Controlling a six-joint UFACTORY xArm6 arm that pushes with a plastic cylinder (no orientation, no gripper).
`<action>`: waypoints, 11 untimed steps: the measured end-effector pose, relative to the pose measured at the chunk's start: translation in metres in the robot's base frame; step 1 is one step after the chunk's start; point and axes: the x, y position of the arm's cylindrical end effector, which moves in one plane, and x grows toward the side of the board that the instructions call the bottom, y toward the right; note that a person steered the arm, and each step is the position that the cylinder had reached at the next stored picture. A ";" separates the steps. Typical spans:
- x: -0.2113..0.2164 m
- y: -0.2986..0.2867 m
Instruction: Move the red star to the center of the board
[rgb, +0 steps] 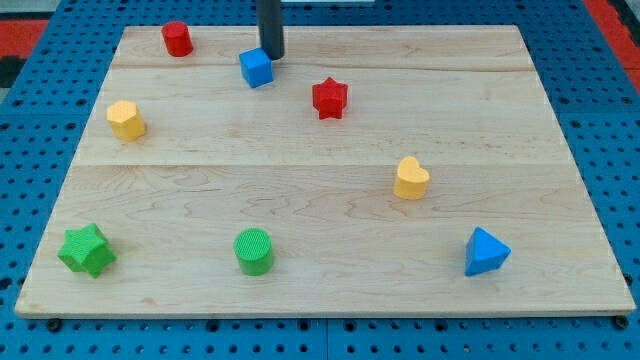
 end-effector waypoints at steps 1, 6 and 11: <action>0.008 -0.021; 0.016 0.092; 0.103 0.089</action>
